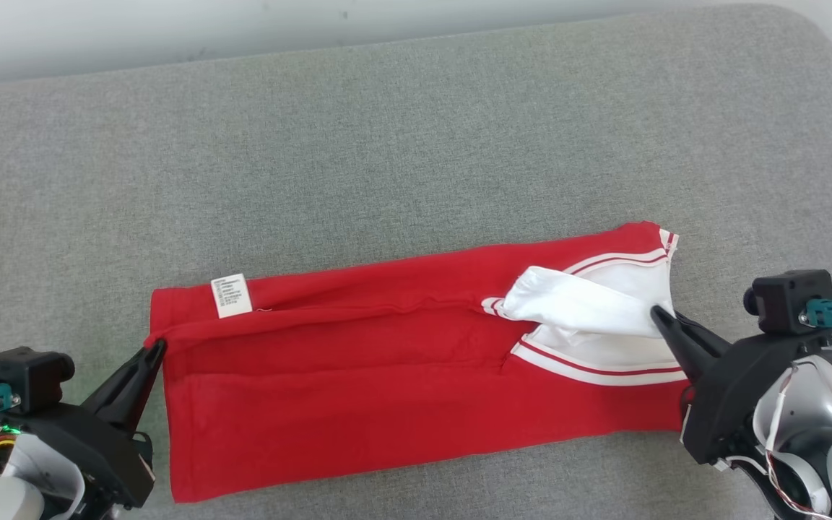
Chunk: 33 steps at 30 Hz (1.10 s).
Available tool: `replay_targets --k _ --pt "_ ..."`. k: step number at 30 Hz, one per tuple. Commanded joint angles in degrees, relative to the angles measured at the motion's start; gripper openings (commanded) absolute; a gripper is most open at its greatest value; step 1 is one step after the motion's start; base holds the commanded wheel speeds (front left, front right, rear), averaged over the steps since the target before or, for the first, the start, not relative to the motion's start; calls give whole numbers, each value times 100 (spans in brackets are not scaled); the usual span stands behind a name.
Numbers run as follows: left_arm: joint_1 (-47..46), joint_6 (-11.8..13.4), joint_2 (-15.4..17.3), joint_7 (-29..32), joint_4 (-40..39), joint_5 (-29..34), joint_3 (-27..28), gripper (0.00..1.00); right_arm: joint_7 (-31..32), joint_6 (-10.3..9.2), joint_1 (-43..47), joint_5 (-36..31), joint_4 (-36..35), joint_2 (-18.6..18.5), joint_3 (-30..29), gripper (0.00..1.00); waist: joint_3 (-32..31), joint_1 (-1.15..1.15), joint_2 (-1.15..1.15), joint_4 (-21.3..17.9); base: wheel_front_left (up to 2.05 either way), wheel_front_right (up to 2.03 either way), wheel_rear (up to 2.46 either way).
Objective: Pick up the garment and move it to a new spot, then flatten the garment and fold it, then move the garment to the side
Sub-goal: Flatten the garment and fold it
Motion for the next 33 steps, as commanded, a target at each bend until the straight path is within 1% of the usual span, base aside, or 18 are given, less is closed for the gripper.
replay_targets --k 1,8,13,16,17,18,19,23,25,27,30,32,33 --pt "50 -20 -32 -44 -32 -68 22 0 0 -14 70 -46 -31 25 -42 0 -6 1 0 0 0 0 0" --pt "125 -6 -48 -231 -250 -134 116 0 19 -14 210 -345 -139 122 -322 0 -43 1 0 45 0 0 0" --pt "199 -21 -75 -222 -214 -155 43 0 106 -14 319 -465 -61 166 -333 0 -69 1 0 67 0 0 0" --pt "299 -18 -107 -226 -169 -211 28 0 160 -14 355 -592 50 131 -365 0 -76 1 0 77 0 0 0" --pt "317 4 -121 -223 -153 -244 32 7 148 -14 366 -635 66 106 -335 0 -80 1 0 83 0 0 0" --pt "325 9 -113 -212 -151 -246 32 40 125 -14 382 -644 85 128 -350 62 -83 1 0 86 0 0 0" --pt "347 39 -105 -217 -144 -238 28 100 131 -14 420 -637 130 167 -366 100 -86 1 0 92 0 0 0" --pt "471 116 -153 -378 -87 -236 68 100 147 -14 443 -628 161 186 -404 100 -118 1 0 109 0 0 0" --pt "544 158 -201 -574 -60 -229 126 100 113 -14 417 -595 128 224 -479 100 -146 1 0 110 0 0 0" --pt "648 211 -273 -894 -64 -172 214 100 101 -14 343 -569 85 257 -555 100 -174 1 0 110 0 0 0" --pt "810 315 -495 -1259 -149 3 480 100 131 -14 278 -513 95 300 -663 100 -227 1 0 149 0 0 0" --pt "954 362 -702 -1327 -239 220 704 100 176 -14 243 -510 122 307 -718 100 -251 1 0 189 0 0 0" --pt "954 362 -702 -1327 -239 220 704 100 176 -14 243 -510 122 307 -718 100 -251 1 0 189 0 0 0"
